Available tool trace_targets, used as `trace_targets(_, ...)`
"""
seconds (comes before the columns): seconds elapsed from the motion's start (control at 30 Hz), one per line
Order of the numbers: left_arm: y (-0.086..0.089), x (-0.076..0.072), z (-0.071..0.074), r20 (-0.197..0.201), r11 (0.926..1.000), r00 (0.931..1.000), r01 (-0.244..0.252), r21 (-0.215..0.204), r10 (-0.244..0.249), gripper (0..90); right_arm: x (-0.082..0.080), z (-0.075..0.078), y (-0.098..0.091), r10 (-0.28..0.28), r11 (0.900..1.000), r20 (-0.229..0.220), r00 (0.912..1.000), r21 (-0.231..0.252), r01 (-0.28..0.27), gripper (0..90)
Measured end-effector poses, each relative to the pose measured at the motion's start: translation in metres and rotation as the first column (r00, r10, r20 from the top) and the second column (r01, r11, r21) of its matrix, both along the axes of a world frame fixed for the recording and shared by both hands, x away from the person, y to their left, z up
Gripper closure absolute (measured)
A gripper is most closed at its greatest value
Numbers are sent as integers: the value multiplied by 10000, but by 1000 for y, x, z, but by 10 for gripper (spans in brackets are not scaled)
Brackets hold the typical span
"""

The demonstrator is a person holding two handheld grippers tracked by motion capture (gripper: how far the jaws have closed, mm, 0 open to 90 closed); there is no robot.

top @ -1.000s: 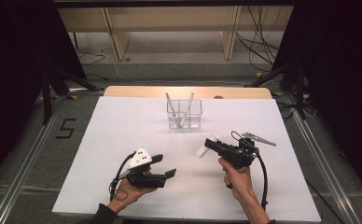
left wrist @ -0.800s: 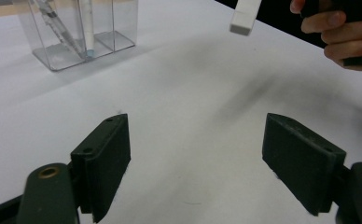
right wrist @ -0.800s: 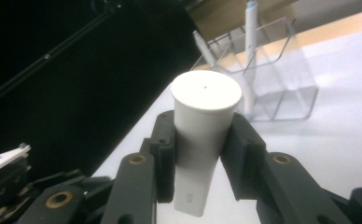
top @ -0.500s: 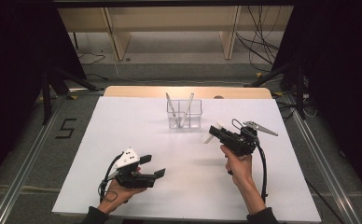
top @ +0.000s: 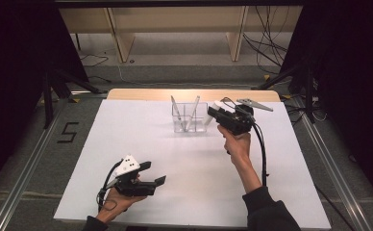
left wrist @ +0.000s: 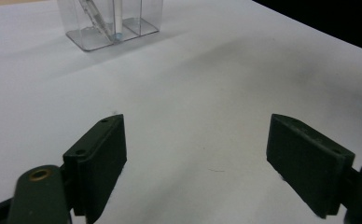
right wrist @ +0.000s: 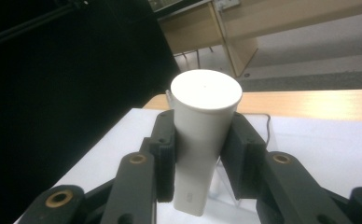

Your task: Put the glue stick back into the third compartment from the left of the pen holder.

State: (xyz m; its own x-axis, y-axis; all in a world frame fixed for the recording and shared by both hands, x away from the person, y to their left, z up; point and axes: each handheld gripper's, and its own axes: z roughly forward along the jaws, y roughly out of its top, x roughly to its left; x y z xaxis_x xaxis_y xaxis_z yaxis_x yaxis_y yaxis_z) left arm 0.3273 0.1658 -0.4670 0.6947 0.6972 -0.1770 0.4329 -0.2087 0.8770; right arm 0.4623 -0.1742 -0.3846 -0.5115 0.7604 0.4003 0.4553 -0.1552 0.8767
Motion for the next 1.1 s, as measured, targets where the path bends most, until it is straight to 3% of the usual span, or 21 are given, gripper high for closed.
trace_targets(0.4,5,-3,0,-5,10000,10000,64,64,-64,194,37,1,15,-381,9974,-159,9991,-613,370,679)
trace_targets(0.77,2,-5,-1,88,9998,9999,135,122,-136,194,56,2,26,-648,9916,-231,9976,-1138,618,679)
trace_targets(1.1,2,-5,-1,118,9999,9999,92,50,-92,193,69,-8,32,-1085,9789,-390,9933,-1783,999,679)
